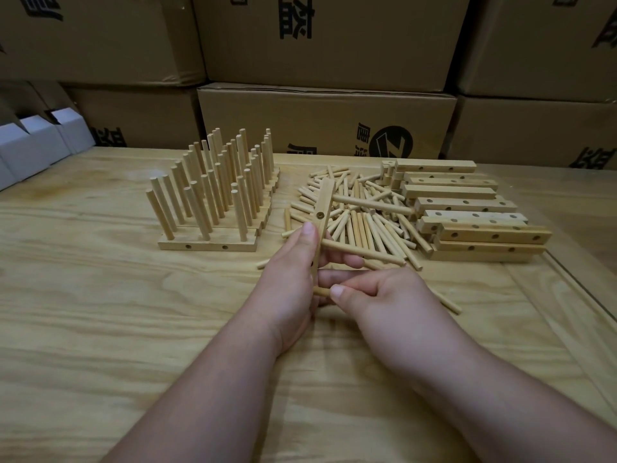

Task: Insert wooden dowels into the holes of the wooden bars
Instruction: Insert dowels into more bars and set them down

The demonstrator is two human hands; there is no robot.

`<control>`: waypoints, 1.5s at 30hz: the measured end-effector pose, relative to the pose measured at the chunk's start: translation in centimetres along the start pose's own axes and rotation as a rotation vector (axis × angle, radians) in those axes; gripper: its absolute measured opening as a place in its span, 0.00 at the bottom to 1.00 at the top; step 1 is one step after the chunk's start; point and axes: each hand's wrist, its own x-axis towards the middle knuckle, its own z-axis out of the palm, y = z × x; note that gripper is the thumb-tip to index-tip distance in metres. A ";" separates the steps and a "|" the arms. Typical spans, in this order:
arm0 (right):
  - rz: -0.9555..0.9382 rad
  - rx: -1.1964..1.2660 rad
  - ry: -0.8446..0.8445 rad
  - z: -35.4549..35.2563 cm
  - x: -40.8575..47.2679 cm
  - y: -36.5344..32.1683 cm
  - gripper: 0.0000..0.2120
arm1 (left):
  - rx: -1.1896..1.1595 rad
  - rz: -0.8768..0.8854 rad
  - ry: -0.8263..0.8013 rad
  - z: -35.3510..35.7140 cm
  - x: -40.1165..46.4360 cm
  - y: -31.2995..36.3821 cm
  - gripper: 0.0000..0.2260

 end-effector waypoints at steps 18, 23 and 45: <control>-0.364 -0.865 -0.072 -3.2 -0.9 -2.6 0.14 | -0.089 -0.047 -0.073 -0.2 0.3 -0.2 0.23; -0.336 -0.731 -0.135 -2.4 -0.5 -1.9 0.14 | -0.113 -0.072 -0.096 -0.3 0.2 0.0 0.23; 0.215 0.146 -0.093 -1.1 -0.8 -1.8 0.15 | 0.010 0.098 -0.048 -0.1 -0.4 -0.6 0.22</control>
